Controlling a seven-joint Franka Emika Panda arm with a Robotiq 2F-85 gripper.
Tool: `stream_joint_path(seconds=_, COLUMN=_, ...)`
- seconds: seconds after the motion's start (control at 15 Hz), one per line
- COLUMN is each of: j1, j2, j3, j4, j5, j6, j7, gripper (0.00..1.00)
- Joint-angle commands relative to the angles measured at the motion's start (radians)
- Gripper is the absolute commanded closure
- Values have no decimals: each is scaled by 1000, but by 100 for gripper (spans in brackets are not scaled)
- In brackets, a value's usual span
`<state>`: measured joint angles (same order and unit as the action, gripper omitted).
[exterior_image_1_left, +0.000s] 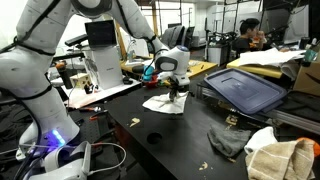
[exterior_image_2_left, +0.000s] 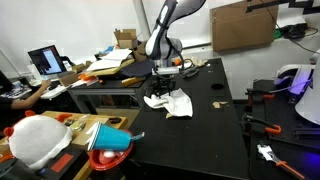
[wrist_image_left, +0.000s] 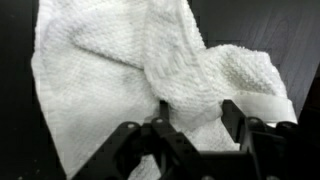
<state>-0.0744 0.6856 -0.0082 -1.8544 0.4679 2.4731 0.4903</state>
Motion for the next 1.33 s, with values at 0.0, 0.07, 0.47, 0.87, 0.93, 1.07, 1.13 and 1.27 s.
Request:
stream_joint_path(seconds=0.0, j1=-11, j2=-3, j3=15, j4=5, j5=33, j6=-40, j7=-15, gripper=71)
stream_joint_path(seconds=0.07, j1=-10, j2=-6, j3=15, j4=2, j5=34, j6=-40, j7=-18, gripper=80)
stream_joint_path(seconds=0.47, j1=80, j2=-141, j3=-70, j4=-89, j5=-88, j6=44, j7=37, gripper=99)
stream_joint_path(seconds=0.87, j1=233, j2=-322, j3=-107, j4=-128, j5=-362, j6=100, j7=50, gripper=98)
stream_joint_path(seconds=0.93, j1=254, j2=-339, j3=-98, j4=-128, j5=-399, j6=105, j7=52, gripper=98)
stream_joint_path(seconds=1.07, j1=287, j2=-351, j3=-56, j4=-129, j5=-431, j6=119, j7=36, gripper=98)
stream_joint_path(seconds=1.13, j1=300, j2=-348, j3=-37, j4=-121, j5=-437, j6=118, j7=35, gripper=98)
stream_joint_path(seconds=1.27, j1=319, j2=-322, j3=6, j4=-94, j5=-430, j6=104, j7=25, gripper=98)
